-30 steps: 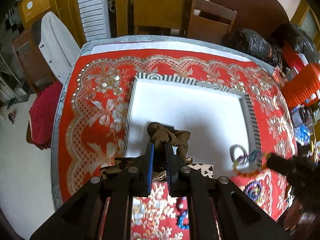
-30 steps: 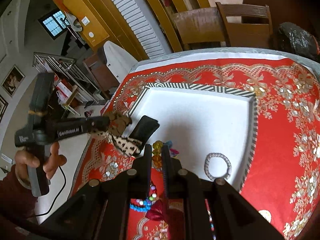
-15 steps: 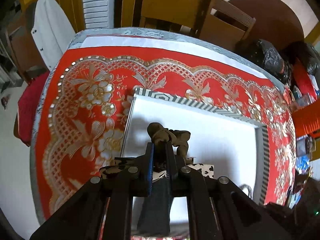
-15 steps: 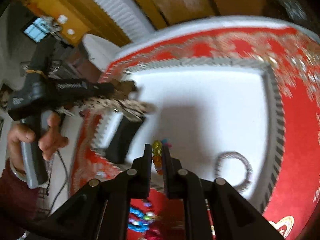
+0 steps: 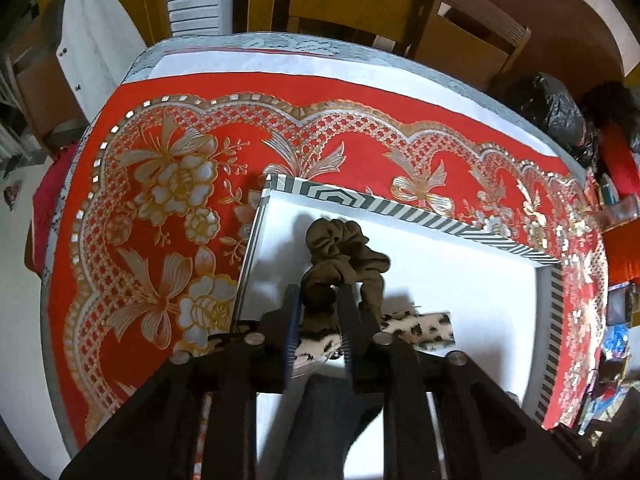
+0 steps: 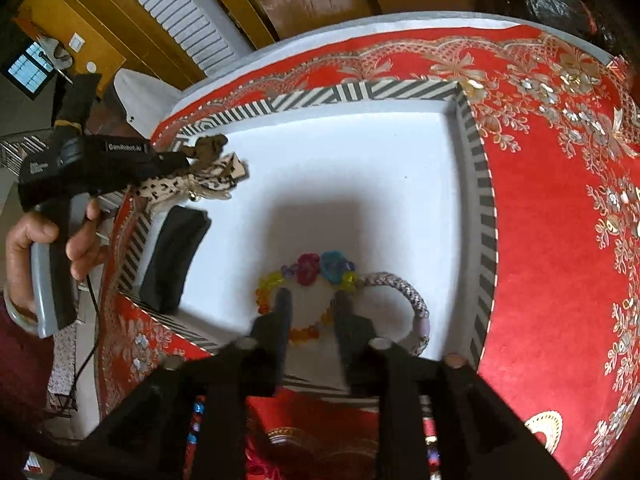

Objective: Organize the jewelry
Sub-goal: 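Carry the scrunchie into the tray with the left tool while the right tool places the rainbow bracelet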

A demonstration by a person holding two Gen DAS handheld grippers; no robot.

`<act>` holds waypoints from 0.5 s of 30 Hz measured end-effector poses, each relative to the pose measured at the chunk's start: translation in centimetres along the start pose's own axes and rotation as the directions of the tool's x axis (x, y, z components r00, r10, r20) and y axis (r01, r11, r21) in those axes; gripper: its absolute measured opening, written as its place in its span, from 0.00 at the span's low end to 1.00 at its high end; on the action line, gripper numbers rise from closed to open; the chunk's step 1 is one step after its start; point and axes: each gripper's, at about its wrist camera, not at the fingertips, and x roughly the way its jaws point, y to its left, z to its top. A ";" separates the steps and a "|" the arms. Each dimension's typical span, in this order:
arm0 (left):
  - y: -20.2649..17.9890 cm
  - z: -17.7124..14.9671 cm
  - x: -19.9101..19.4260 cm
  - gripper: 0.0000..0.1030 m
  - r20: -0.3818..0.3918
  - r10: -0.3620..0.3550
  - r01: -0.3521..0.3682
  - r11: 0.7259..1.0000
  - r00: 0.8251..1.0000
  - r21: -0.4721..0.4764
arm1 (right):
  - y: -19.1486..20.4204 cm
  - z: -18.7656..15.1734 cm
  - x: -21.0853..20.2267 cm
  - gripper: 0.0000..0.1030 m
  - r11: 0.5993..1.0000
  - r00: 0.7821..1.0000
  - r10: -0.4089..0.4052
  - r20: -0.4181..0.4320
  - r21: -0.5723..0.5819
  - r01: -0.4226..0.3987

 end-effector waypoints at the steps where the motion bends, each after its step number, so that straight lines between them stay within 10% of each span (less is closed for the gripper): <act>1: 0.1 -0.2 -0.4 0.06 0.006 -0.010 0.010 1.000 1.000 -0.006 | 0.1 0.1 -0.2 0.33 1.000 1.000 0.008 0.004 0.004 -0.008; 15: -1.3 -6.3 -7.4 0.10 0.117 0.061 -0.070 0.995 0.991 0.068 | 2.8 -1.4 -4.7 0.44 0.998 0.995 0.044 0.094 -0.051 -0.040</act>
